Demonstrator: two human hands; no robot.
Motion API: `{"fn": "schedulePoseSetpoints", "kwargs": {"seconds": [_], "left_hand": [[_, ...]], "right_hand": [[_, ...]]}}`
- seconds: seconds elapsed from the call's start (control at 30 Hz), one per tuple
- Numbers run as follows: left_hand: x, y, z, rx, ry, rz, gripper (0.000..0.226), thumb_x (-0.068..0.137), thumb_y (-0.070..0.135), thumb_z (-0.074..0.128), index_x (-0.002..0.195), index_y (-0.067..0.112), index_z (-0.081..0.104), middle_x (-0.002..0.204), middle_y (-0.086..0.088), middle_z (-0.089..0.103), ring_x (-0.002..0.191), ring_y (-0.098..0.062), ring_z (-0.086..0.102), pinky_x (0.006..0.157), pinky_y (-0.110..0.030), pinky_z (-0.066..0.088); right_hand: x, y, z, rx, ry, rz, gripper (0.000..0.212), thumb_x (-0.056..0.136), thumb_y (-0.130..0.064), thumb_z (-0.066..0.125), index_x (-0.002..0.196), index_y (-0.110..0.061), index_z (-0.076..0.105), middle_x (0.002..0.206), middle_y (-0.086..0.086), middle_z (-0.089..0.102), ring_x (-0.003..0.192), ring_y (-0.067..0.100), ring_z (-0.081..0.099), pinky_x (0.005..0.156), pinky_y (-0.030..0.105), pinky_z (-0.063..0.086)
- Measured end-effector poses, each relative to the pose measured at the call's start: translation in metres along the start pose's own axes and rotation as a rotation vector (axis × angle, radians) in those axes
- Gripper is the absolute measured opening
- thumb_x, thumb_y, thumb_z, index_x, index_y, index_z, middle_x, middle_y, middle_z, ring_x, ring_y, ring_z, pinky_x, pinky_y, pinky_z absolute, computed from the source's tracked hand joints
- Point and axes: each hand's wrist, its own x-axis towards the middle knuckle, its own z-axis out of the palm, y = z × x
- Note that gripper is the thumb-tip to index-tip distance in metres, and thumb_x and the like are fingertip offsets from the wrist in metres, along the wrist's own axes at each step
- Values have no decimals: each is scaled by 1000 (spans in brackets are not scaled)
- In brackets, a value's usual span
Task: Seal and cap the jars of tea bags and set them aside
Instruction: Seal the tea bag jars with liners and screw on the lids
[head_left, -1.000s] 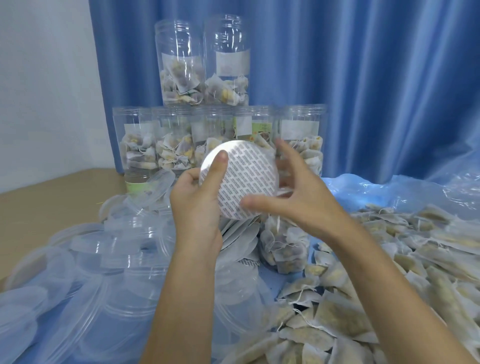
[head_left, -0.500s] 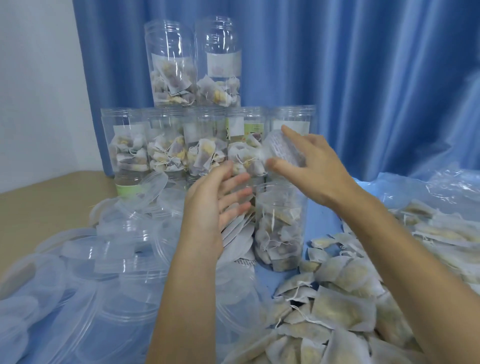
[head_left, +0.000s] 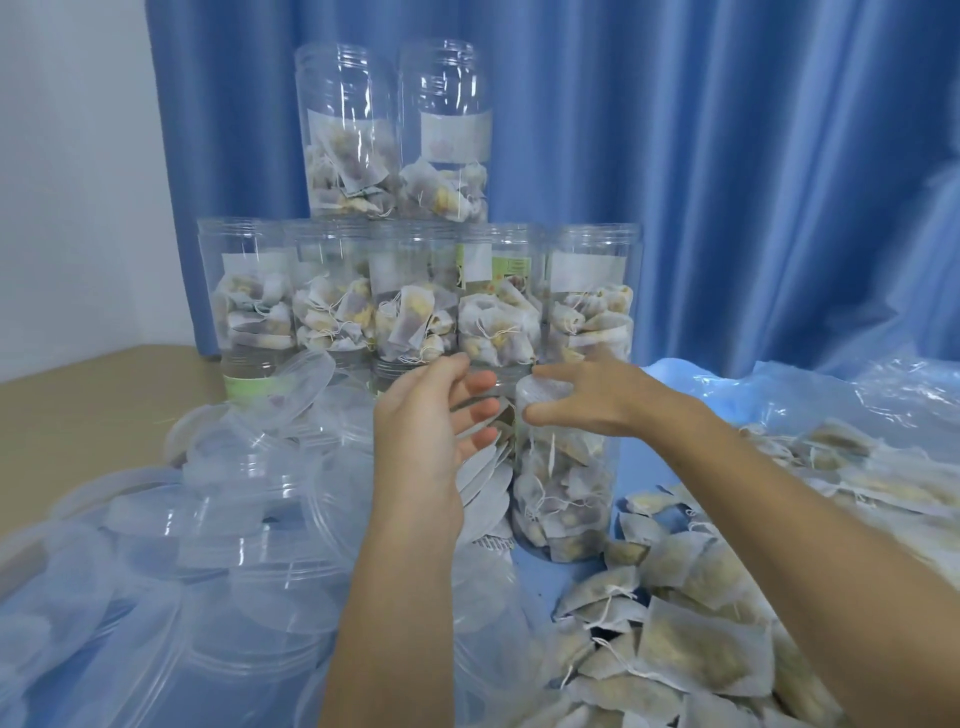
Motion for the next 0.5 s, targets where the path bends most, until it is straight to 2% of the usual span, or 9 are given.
{"fn": "schedulePoseSetpoints", "kwargs": {"seconds": [0.13, 0.23, 0.37, 0.5], "left_hand": [[-2, -1, 1, 2, 0, -15, 11, 88, 16, 57, 77, 14, 57, 59, 3, 67, 47, -8, 60, 45, -18, 48], [-3, 1, 2, 9, 8, -11, 12, 88, 16, 57, 76, 14, 57, 58, 3, 67, 45, -8, 59, 44, -17, 48], [-6, 1, 5, 30, 11, -14, 13, 89, 15, 56, 76, 14, 57, 59, 2, 66, 44, -8, 58, 44, -17, 47], [-6, -2, 8, 94, 13, 13, 9, 89, 12, 56, 80, 10, 57, 69, -3, 64, 51, -10, 58, 47, -20, 49]], "right_hand": [[-10, 0, 5, -2, -18, 18, 92, 61, -75, 63, 142, -49, 27, 147, 11, 28, 132, 32, 36, 100, 38, 37], [-24, 5, 15, 7, 91, 0, 91, 62, -76, 58, 142, -50, 23, 143, 8, 33, 129, 32, 38, 103, 40, 38], [-48, 11, 20, 40, 221, -36, 88, 63, -74, 57, 141, -56, 20, 150, 2, 23, 132, 30, 32, 101, 39, 36], [-74, 19, 25, 61, 330, -95, 86, 62, -74, 56, 139, -60, 19, 153, -3, 19, 135, 24, 27, 102, 39, 35]]}}
